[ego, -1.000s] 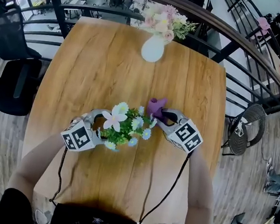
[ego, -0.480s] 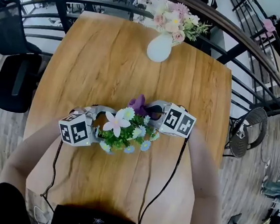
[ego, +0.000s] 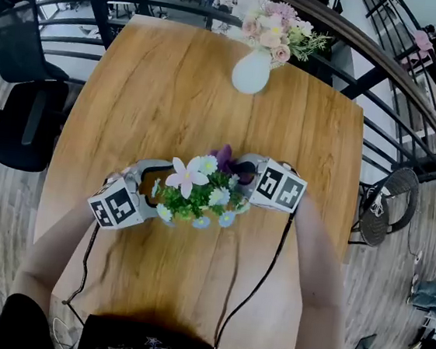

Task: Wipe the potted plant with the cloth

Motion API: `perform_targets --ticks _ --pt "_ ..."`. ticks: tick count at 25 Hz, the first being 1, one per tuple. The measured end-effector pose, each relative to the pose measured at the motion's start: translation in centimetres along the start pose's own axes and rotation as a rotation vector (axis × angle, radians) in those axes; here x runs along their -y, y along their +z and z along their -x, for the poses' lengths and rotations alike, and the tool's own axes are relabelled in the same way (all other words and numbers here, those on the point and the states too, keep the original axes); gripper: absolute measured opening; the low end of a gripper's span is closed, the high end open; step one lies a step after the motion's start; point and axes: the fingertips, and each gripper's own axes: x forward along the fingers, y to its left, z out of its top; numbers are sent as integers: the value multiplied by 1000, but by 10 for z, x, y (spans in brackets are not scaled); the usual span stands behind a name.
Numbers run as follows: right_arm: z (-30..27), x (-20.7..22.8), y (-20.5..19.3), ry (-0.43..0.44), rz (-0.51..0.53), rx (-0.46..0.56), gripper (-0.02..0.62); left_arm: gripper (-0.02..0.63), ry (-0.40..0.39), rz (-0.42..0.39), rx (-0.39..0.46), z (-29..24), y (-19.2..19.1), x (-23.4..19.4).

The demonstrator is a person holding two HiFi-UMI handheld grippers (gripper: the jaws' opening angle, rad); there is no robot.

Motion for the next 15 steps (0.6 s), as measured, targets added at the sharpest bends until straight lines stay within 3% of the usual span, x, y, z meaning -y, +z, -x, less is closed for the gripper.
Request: perform_targets --ticks 8,15 --pt "3 0 -7 -83 -54 47 78 422 209 72 37 8 2 -1" --pt "8 -1 -13 -150 -118 71 77 411 241 85 49 5 6 2"
